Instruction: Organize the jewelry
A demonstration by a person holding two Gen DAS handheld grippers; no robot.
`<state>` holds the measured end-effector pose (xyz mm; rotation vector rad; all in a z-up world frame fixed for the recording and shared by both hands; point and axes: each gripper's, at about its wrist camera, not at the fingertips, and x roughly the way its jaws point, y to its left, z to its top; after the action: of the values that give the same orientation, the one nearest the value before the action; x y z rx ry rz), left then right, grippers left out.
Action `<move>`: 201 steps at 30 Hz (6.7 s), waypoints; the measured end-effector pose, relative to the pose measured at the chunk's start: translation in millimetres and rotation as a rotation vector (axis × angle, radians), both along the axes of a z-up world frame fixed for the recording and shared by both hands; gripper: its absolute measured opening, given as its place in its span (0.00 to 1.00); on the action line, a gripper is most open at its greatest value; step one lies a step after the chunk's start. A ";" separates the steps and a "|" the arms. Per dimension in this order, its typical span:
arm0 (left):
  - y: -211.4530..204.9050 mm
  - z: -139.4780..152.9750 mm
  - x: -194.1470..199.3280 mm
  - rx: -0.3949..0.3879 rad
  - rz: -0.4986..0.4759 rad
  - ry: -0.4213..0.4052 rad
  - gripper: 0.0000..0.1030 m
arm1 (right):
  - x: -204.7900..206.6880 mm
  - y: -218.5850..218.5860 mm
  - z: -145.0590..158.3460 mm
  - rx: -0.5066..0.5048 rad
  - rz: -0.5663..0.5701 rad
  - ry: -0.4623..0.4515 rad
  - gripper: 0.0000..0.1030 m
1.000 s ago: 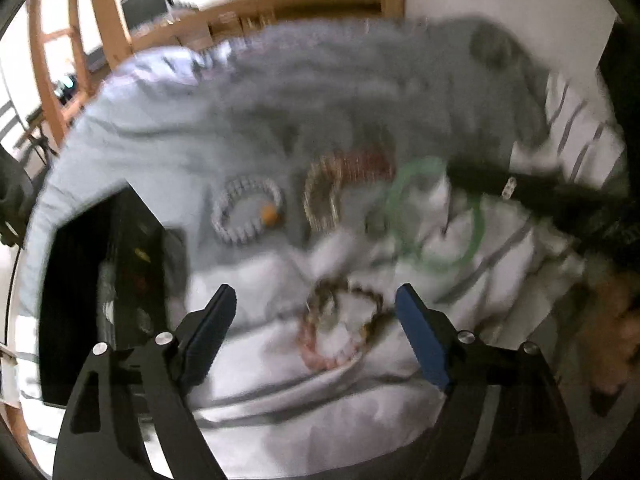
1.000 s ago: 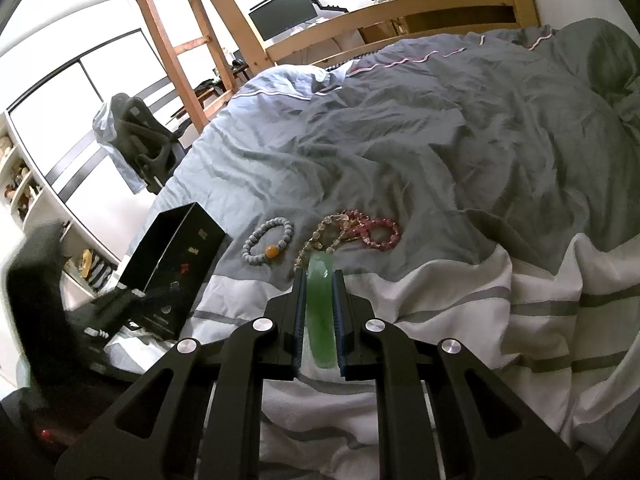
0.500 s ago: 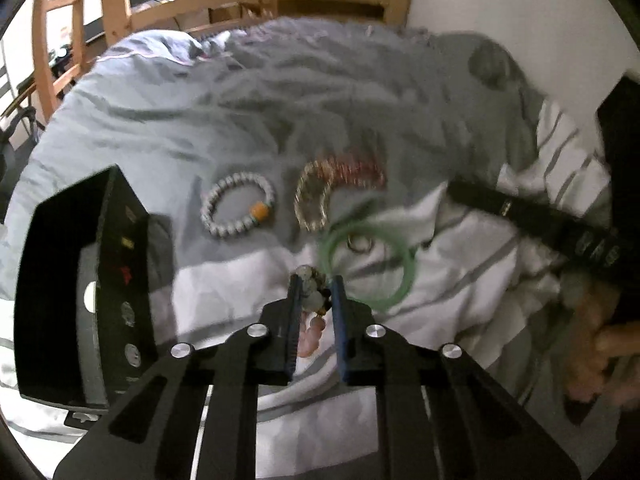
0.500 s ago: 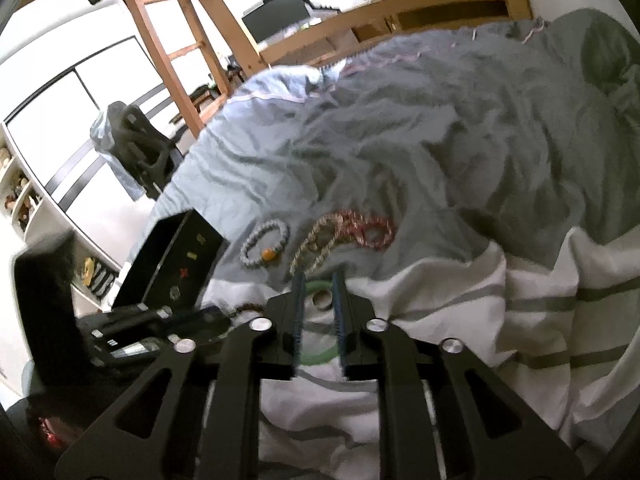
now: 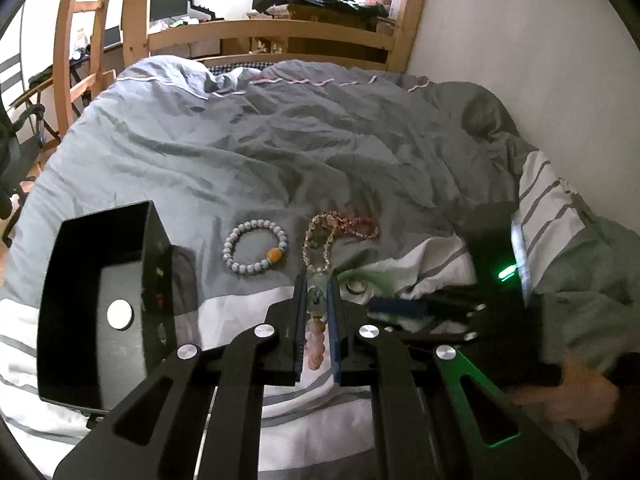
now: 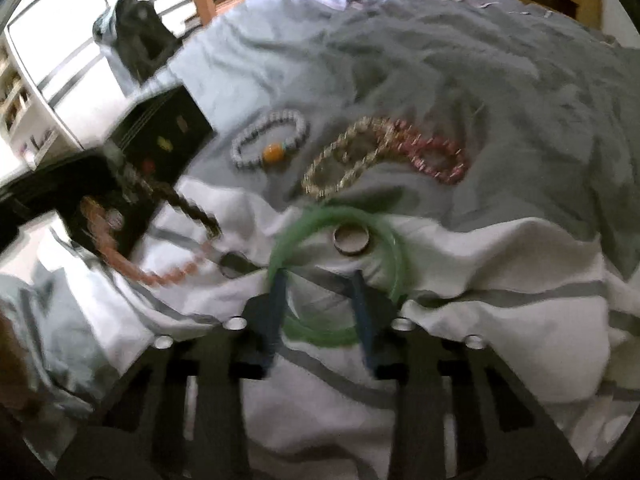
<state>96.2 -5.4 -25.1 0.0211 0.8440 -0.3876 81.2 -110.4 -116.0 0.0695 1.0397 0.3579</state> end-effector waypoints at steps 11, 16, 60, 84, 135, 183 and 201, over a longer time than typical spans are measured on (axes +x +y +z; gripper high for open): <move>18.2 14.9 -0.5 -0.049 0.038 -0.029 0.09 | -12.2 12.3 14.3 0.028 0.076 -0.074 0.35; 17.5 16.1 -1.7 -0.048 0.033 -0.033 0.09 | -8.2 23.8 -4.7 -0.051 0.114 -0.005 0.28; 126.4 64.2 -12.6 -0.103 0.219 -0.080 0.09 | -57.8 66.1 137.9 0.222 0.122 -0.509 0.08; 195.3 43.3 5.3 -0.134 0.347 0.038 0.09 | -39.2 188.8 109.4 0.189 0.355 -0.406 0.08; -21.6 -43.1 -0.1 0.176 -0.176 0.076 0.46 | -22.4 -36.3 90.2 0.078 -0.087 -0.288 0.56; -4.3 -66.4 37.6 0.159 -0.038 0.182 0.17 | 17.4 -0.8 17.6 -0.006 -0.006 -0.102 0.20; 8.2 -29.3 23.9 0.115 -0.001 0.094 0.17 | 6.7 -4.5 41.5 0.015 -0.027 -0.187 0.20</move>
<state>120.1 2.8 -54.4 0.1110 0.9582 -0.3427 87.9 -114.9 -74.5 0.0624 0.8501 0.3414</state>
